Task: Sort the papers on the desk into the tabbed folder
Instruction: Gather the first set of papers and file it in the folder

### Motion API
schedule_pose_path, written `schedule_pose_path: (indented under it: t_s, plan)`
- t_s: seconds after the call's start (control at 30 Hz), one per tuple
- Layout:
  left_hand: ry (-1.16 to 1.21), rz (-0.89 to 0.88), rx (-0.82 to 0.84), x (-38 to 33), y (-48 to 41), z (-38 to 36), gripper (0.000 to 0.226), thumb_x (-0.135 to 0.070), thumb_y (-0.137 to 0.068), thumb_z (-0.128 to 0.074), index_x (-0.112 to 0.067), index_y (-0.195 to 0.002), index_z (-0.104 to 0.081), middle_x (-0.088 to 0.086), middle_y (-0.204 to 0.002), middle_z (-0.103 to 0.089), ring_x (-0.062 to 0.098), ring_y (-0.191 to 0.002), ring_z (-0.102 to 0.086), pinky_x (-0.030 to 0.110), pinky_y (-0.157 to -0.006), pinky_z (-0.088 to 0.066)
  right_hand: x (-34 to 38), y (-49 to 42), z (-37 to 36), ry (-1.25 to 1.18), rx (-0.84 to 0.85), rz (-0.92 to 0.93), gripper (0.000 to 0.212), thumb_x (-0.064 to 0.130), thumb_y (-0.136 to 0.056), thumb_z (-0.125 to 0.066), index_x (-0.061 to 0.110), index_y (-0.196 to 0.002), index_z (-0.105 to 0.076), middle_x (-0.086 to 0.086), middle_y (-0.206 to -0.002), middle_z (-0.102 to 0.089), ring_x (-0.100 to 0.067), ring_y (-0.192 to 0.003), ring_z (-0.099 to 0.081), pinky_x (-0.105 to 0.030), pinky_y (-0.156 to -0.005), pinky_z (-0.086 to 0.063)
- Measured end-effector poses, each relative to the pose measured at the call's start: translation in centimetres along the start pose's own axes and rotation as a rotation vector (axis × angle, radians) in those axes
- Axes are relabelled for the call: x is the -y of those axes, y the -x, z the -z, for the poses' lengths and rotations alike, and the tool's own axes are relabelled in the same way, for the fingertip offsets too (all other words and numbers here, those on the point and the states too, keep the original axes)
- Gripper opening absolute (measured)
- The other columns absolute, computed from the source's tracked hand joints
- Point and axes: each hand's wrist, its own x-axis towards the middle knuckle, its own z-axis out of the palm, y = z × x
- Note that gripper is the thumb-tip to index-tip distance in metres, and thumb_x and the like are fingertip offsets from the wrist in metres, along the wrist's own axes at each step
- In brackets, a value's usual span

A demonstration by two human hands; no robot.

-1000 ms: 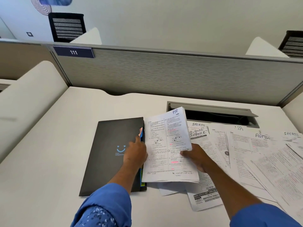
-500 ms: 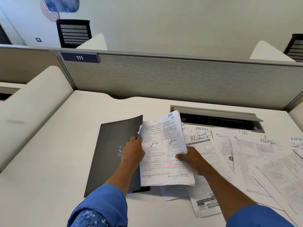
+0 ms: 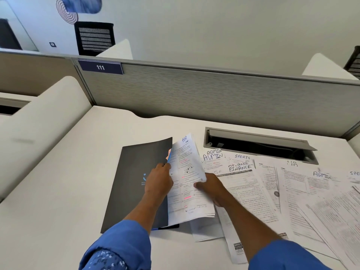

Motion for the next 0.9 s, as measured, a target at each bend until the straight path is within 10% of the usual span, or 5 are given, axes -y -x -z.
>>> schedule_pose_path:
  t_s: [0.9]
  plan:
    - [0.005,0.006,0.043,-0.3,-0.1,0.7,0.043,-0.017,-0.091,-0.048,-0.016,-0.134,-0.050,0.007,-0.134,-0.052,0.027,-0.113,-0.057,0.039,-0.091,-0.049,2.4,-0.3,-7.7,0.171,-0.251,0.030,0.038,0.011,-0.091,-0.057,0.007,-0.128,-0.055,-0.012,-0.132,-0.063,-0.031,-0.117,-0.060,-0.038,-0.099,-0.052]
